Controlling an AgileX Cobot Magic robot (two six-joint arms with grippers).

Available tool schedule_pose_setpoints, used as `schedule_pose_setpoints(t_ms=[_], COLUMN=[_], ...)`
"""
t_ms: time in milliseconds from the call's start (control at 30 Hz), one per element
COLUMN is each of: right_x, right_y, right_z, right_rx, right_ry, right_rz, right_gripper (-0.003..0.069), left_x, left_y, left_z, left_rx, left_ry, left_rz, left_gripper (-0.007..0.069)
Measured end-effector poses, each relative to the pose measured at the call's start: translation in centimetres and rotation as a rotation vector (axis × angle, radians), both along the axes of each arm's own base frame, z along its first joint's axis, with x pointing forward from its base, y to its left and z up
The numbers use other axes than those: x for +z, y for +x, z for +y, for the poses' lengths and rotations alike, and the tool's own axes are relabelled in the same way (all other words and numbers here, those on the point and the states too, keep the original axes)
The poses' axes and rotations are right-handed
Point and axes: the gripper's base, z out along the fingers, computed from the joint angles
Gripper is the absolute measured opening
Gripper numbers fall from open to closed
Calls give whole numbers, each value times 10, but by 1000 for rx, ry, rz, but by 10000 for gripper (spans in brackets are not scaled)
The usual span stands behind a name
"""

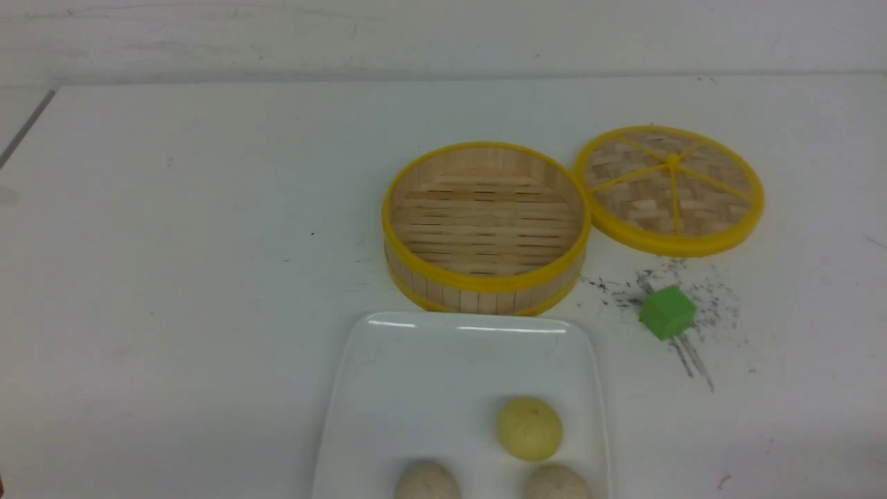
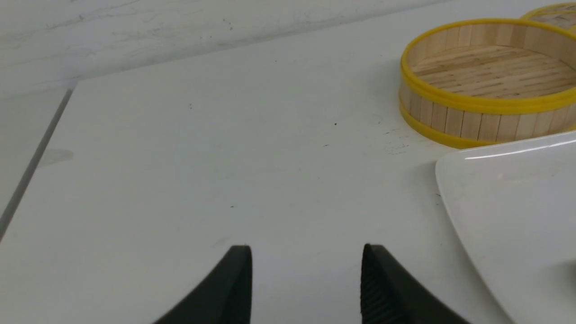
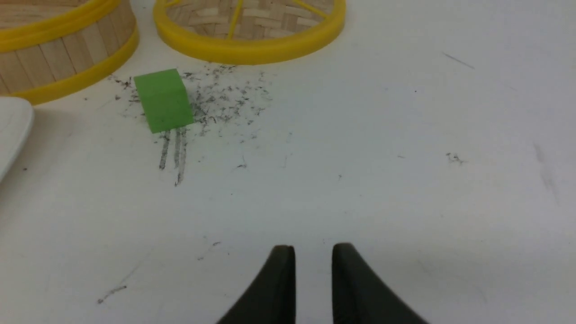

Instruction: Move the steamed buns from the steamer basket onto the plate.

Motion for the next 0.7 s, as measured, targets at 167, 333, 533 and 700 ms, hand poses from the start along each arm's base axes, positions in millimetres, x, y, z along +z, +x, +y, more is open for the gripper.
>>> schedule_pose_setpoints(t_ms=[167, 333, 533, 700], right_x=[0, 0, 0, 0], right_y=[0, 0, 0, 0], right_z=[0, 0, 0, 0], right_rx=[0, 0, 0, 0], right_ry=[0, 0, 0, 0], right_rz=[0, 0, 0, 0], right_gripper=[153, 156, 163, 169], left_x=[0, 0, 0, 0], left_y=[0, 0, 0, 0], left_z=[0, 0, 0, 0], left_rx=[0, 0, 0, 0], left_ry=[0, 0, 0, 0], left_rz=[0, 0, 0, 0], left_gripper=[355, 355, 355, 355])
